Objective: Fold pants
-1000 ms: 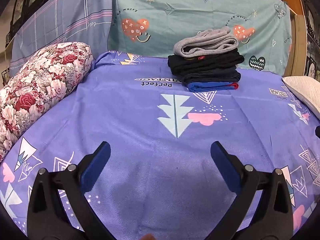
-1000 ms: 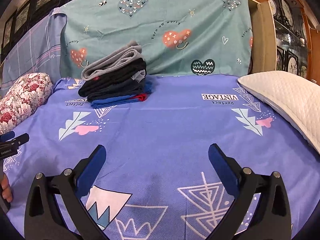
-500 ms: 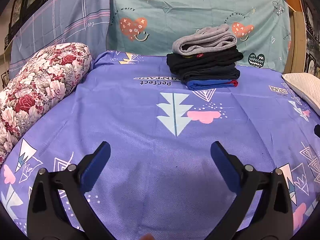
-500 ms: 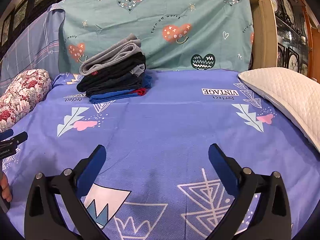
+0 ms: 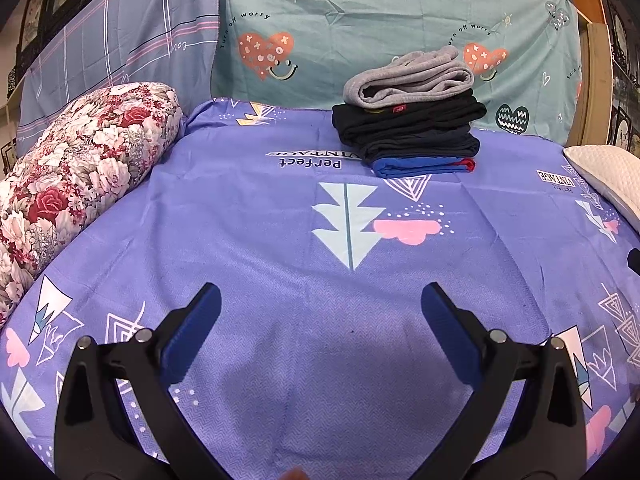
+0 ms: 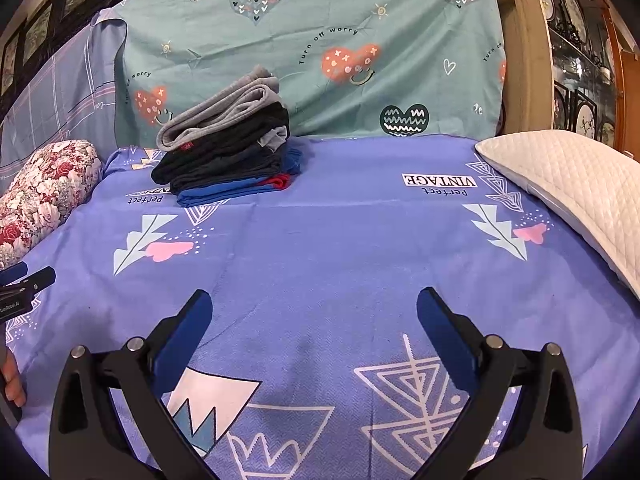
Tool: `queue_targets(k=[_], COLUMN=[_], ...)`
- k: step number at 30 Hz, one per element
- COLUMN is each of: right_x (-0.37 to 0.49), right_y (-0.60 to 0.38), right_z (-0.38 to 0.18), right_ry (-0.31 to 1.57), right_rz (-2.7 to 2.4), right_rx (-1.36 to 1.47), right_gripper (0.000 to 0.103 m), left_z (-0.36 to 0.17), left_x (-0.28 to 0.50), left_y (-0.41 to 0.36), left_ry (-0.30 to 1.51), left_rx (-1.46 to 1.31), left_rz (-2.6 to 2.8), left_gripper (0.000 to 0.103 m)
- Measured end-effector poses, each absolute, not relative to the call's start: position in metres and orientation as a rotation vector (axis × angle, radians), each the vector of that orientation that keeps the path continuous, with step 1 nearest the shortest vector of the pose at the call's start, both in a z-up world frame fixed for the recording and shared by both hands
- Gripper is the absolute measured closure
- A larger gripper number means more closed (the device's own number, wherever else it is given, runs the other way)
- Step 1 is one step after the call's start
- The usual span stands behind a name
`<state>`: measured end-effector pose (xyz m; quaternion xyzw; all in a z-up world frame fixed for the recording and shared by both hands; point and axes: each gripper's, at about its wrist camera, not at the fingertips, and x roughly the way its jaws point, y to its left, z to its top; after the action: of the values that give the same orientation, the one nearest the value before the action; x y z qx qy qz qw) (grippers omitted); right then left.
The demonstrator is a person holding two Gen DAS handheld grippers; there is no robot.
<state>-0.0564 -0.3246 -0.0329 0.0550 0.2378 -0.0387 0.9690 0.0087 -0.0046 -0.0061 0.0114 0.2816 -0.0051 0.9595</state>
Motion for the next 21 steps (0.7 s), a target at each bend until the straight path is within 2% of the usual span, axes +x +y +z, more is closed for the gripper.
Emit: queue_targets(k=[21], right_x=[-0.0567], right_y=[-0.3261], right_z=[-0.0334], right_ry=[0.486], right_rz=[-0.082], right_rx=[0.121], right_gripper=[0.001], left_z=[-0.0089], left_x=[0.0111], left_y=[-0.0077], left_ry=[0.589], left_rx=[0.034], left_rz=[-0.021], left_gripper=[0.002])
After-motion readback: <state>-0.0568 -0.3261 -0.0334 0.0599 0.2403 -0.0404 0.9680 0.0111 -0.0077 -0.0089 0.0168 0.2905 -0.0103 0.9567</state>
